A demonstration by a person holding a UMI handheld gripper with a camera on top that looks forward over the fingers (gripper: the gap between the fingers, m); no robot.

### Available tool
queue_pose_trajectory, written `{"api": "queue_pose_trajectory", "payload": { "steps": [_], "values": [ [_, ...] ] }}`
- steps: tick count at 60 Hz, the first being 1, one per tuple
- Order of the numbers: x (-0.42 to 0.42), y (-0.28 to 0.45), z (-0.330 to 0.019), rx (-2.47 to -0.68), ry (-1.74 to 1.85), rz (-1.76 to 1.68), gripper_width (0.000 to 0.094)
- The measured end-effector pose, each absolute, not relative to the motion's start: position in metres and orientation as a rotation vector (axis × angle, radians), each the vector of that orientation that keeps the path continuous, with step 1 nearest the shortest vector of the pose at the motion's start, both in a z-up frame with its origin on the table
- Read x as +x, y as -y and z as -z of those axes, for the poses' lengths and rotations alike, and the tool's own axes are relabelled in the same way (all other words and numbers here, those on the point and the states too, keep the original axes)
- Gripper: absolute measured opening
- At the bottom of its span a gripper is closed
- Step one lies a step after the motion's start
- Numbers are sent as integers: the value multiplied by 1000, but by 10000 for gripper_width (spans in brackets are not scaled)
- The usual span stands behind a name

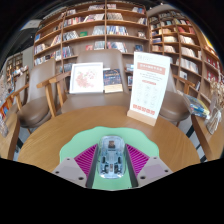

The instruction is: Arrange mouse

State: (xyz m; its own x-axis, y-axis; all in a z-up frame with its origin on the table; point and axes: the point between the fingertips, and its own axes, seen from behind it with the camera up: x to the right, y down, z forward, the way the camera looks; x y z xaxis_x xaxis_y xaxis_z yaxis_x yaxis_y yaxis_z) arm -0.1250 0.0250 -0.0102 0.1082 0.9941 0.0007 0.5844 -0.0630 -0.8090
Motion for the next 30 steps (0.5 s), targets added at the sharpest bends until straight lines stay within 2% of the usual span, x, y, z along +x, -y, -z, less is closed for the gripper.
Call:
{"api": "queue_pose_trajectory", "payload": {
  "steps": [2, 5, 7, 15, 23, 30],
  "values": [
    [-123, -25, 10, -1735, 1552, -786, 570],
    [-118, -28, 8, -1747, 1548, -768, 765],
    [-114, -32, 3, -1750, 1530, -751, 856],
    [-77, -36, -37, -1707, 1475, -747, 853],
    [6, -24, -75, -1734, 1436, -775, 856],
    [88, -9, -92, -1740, 1423, -801, 856]
  ]
}}
